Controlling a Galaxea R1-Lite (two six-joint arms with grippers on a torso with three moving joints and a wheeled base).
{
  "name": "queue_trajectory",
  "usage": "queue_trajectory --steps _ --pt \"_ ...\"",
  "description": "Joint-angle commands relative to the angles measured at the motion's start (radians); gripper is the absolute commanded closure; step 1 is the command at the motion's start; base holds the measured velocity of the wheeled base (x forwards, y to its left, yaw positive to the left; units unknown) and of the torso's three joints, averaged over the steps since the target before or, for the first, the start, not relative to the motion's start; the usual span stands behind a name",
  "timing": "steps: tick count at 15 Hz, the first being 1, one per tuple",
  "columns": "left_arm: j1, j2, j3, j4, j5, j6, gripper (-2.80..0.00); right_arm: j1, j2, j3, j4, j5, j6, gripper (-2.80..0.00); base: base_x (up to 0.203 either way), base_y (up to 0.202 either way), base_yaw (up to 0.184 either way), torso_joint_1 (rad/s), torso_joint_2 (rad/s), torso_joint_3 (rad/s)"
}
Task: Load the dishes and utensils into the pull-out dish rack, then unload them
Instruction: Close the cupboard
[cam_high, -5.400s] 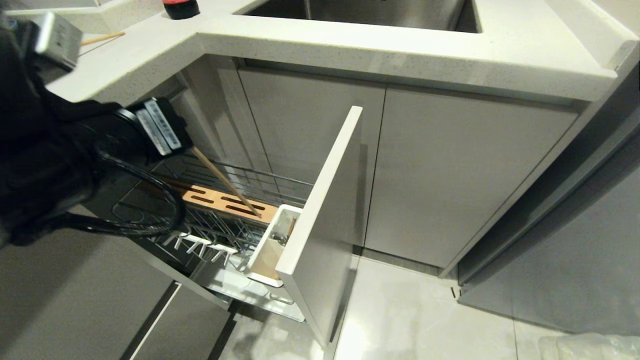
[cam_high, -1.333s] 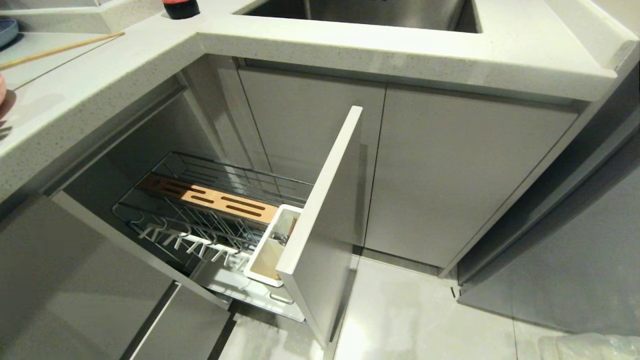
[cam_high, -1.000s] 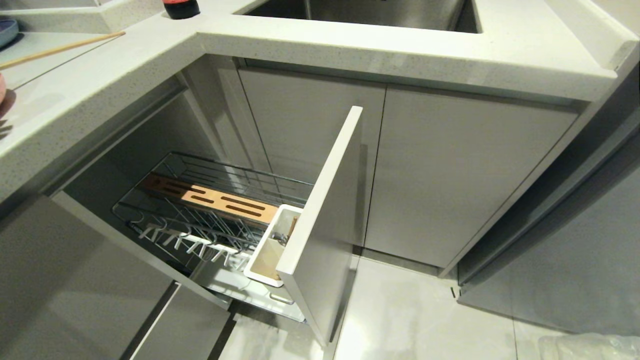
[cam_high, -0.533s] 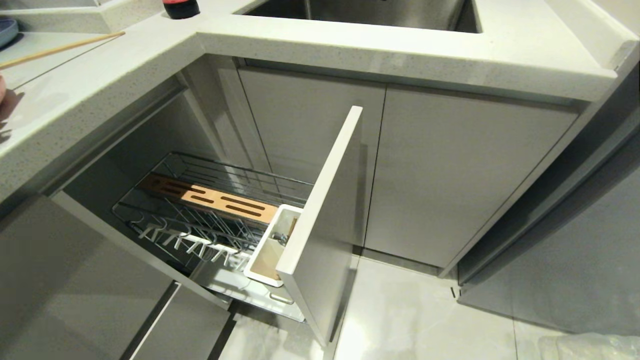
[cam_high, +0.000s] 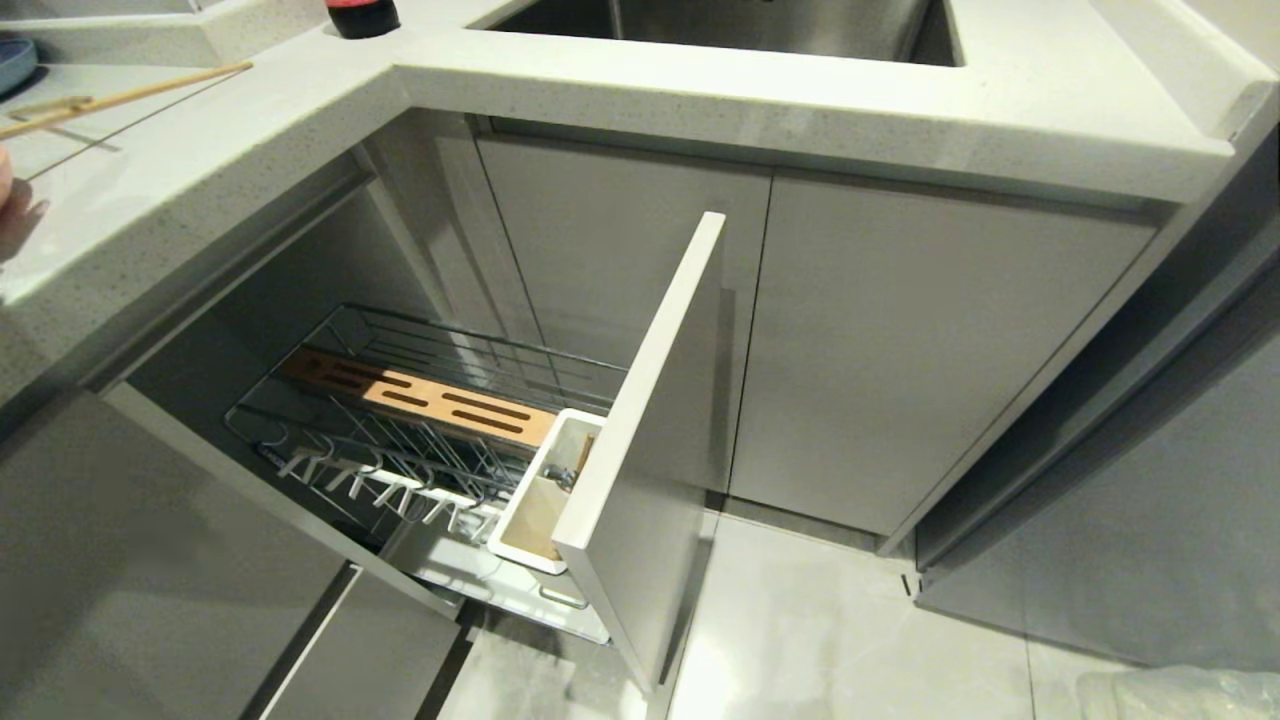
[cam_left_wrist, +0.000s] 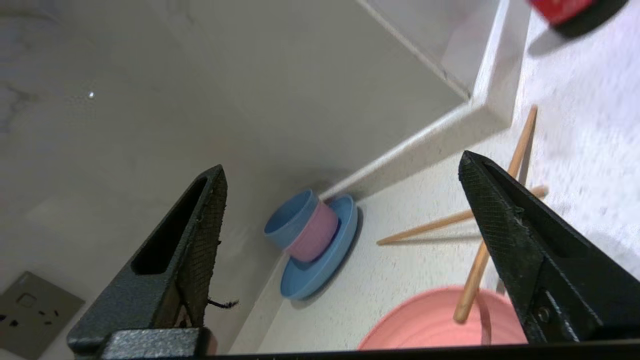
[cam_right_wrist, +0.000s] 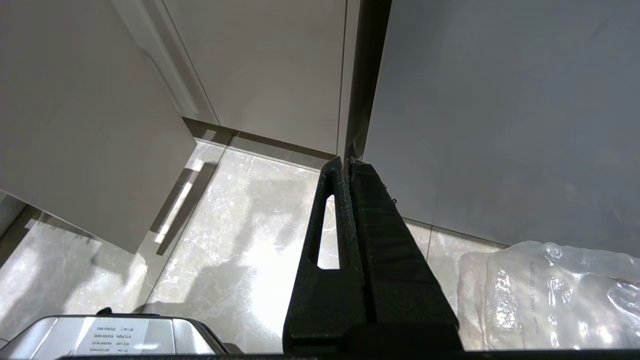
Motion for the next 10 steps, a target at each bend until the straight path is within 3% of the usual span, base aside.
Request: queue_trajectory --steps 1,2,4,6,8,10 --pt "-0.010 -0.044 -0.014 0.013 -0.001 -0.004 -1.93 0.000 -0.001 0.000 0.000 0.000 -0.001 0.00 0.000 0.000 0.000 0.000 0.00 0.000" --pt "-0.014 -0.064 -0.028 0.051 0.000 -0.024 0.00 0.000 -0.001 0.000 0.000 0.000 -0.001 0.00 0.000 0.000 0.000 0.000 0.00 0.000" --pt "-0.042 -0.094 -0.055 0.131 0.009 -0.073 0.00 0.000 -0.001 0.000 0.000 0.000 -0.001 0.00 0.000 0.000 0.000 0.000 0.00 0.000" --pt "-0.062 -0.115 -0.110 0.278 0.012 -0.119 0.00 0.000 -0.001 0.000 0.000 0.000 -0.001 0.00 0.000 0.000 0.000 0.000 0.00 0.000" --pt "-0.084 -0.121 -0.182 0.430 0.011 -0.214 0.00 0.000 -0.001 0.000 0.000 0.000 -0.001 0.00 0.000 0.000 0.000 0.000 0.00 0.000" --pt "-0.120 -0.129 -0.284 0.613 0.011 -0.366 0.00 0.000 -0.001 0.000 0.000 0.000 -0.001 0.00 0.000 0.000 0.000 0.000 0.00 0.000"
